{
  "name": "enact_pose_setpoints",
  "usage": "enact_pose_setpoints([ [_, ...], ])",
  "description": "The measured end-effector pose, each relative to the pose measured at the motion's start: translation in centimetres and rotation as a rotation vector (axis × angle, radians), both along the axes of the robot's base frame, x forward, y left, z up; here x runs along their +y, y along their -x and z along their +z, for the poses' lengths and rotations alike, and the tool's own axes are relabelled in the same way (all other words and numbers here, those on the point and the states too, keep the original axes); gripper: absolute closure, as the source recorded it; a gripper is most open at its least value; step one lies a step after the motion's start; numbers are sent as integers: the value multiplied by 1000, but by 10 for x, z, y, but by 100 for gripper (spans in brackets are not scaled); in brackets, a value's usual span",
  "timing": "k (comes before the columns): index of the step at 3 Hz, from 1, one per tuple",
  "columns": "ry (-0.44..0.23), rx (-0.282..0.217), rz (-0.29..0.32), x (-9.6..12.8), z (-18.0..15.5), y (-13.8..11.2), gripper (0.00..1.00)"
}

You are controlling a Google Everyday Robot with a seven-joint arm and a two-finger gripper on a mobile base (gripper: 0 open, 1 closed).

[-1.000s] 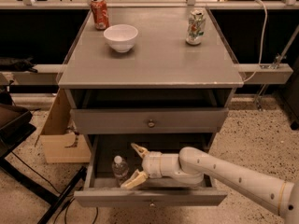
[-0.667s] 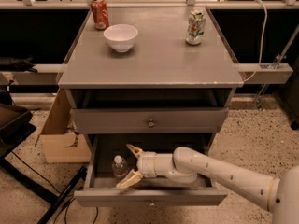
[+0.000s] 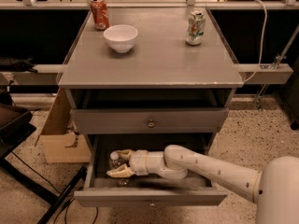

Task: Pick water bottle from middle drawer and place on counter

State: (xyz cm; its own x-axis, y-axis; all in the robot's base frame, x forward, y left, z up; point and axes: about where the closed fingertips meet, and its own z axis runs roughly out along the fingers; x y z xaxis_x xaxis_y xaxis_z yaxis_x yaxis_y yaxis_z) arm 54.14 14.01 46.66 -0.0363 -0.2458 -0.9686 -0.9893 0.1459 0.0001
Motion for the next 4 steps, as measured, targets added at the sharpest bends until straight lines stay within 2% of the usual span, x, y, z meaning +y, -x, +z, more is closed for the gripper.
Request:
enact_pose_setpoints([
  [1, 0, 0, 2, 1, 0, 0, 61],
  [2, 6, 3, 7, 0, 5, 3, 91],
  [3, 24, -2, 42, -10, 62, 16, 100],
  [4, 5, 66, 97, -14, 147, 47, 100],
])
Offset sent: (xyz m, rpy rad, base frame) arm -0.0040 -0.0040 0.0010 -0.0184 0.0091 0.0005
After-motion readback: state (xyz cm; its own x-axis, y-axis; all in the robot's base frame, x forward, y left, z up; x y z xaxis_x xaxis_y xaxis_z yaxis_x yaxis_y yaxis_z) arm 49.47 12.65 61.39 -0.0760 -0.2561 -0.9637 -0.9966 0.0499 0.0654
